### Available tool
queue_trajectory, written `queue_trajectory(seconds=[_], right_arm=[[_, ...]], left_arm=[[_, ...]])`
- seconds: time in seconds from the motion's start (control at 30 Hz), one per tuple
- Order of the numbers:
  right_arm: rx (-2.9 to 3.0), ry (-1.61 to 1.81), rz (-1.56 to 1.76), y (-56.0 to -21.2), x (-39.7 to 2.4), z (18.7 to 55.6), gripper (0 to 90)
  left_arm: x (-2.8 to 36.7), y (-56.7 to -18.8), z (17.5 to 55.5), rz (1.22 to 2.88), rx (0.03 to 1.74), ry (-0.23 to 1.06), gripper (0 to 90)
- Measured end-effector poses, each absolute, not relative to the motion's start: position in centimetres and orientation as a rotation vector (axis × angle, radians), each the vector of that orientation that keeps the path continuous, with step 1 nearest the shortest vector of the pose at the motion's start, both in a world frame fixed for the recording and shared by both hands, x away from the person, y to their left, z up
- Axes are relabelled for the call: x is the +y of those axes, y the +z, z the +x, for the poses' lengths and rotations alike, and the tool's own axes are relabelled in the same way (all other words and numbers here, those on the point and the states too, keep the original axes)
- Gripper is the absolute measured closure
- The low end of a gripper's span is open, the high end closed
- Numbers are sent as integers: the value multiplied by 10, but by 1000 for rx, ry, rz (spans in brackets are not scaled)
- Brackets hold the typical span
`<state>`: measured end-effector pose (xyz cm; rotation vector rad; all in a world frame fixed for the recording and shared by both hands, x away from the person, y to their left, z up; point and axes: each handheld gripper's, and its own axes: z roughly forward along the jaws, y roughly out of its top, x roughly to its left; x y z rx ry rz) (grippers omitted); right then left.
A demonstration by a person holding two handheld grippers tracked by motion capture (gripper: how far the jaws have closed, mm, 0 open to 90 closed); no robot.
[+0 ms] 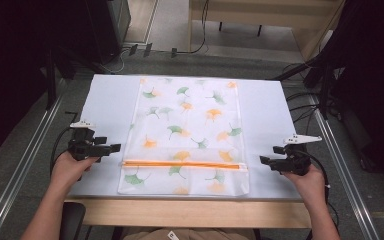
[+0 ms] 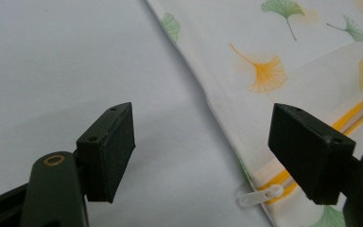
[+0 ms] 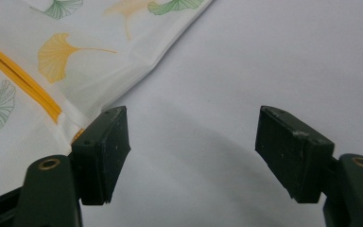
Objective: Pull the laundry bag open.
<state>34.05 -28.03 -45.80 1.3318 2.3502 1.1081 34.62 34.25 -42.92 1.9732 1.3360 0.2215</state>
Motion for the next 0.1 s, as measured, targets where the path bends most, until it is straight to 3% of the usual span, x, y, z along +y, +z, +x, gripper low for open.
queue_trajectory(seconds=[0.1], right_arm=[[2347,1106,1313,-460,-282,341,279]], left_arm=[[344,-430,347,1979,1340,258,228]])
